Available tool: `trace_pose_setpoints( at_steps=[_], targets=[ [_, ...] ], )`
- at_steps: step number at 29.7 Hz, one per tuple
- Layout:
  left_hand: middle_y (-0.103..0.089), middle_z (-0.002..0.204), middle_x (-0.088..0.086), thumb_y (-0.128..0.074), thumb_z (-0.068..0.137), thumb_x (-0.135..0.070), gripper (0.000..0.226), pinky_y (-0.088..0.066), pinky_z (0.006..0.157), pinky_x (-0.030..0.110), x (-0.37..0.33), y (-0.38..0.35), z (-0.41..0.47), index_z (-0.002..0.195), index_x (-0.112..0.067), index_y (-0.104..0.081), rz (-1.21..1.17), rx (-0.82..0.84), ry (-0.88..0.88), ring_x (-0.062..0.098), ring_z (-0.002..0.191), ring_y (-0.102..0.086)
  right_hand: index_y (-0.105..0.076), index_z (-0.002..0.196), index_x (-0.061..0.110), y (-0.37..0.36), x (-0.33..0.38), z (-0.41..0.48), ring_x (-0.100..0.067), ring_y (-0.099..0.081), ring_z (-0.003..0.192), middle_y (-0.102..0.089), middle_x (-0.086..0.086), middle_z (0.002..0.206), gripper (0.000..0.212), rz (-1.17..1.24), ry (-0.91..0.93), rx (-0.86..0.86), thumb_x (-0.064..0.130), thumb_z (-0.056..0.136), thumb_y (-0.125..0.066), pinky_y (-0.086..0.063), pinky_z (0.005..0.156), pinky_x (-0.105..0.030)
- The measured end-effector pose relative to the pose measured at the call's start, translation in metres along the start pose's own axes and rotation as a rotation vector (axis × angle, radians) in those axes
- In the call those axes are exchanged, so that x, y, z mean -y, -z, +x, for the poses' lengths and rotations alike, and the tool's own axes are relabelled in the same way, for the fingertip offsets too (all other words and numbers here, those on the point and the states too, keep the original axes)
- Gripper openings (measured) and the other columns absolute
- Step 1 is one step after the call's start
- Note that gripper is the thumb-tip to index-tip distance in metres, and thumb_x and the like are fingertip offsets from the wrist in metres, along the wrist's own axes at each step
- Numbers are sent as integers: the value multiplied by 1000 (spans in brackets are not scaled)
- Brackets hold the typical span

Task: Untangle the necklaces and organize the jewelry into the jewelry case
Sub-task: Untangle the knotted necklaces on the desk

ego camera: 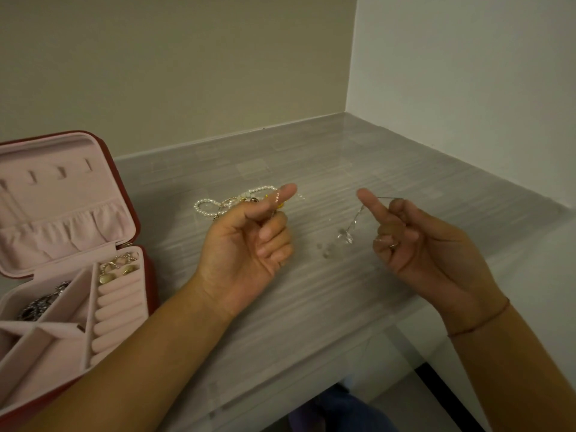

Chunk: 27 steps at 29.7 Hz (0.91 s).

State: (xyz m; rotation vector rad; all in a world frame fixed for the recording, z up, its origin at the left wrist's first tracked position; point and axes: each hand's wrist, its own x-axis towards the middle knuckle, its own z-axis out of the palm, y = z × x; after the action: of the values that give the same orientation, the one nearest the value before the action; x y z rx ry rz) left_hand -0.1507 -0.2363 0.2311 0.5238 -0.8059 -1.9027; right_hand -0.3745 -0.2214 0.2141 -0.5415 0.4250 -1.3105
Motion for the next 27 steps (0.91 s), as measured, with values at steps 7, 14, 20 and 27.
trace_pose_setpoints(
  at_steps=[7,14,20,27],
  targets=[
    [-49,66,-1,-56,78,-15,51,-24,36,17,9,-2,-4,128,-25,-58,404,57,61,4,38,-18,-48,85,14,-22,-8,-8,-1,-36,38,-56,-7,134,6,-306,49,106,16,89,-43,-45,54,-16],
    [-64,101,4,-58,87,1,57,-34,40,19,16,-10,-9,132,-34,-52,663,-17,-39,3,41,-32,-49,87,12,-30,-11,-13,1,-33,38,-54,-4,136,3,-464,128,172,13,87,-46,-44,54,-18],
    [-69,80,-2,-69,75,-11,66,-26,36,17,20,-11,-11,134,-32,-46,637,-12,-37,1,37,-36,-48,91,10,-27,-18,-12,2,-34,41,-47,-6,142,17,-515,131,314,22,84,-59,-45,59,-19],
    [-63,68,-8,-70,71,-11,63,-21,34,14,18,-6,-5,130,-23,-53,509,-144,-25,-1,35,-31,-49,88,13,-30,-26,-15,0,-37,45,-42,-5,146,13,-529,123,427,20,87,-59,-45,62,-21]
  ],
)
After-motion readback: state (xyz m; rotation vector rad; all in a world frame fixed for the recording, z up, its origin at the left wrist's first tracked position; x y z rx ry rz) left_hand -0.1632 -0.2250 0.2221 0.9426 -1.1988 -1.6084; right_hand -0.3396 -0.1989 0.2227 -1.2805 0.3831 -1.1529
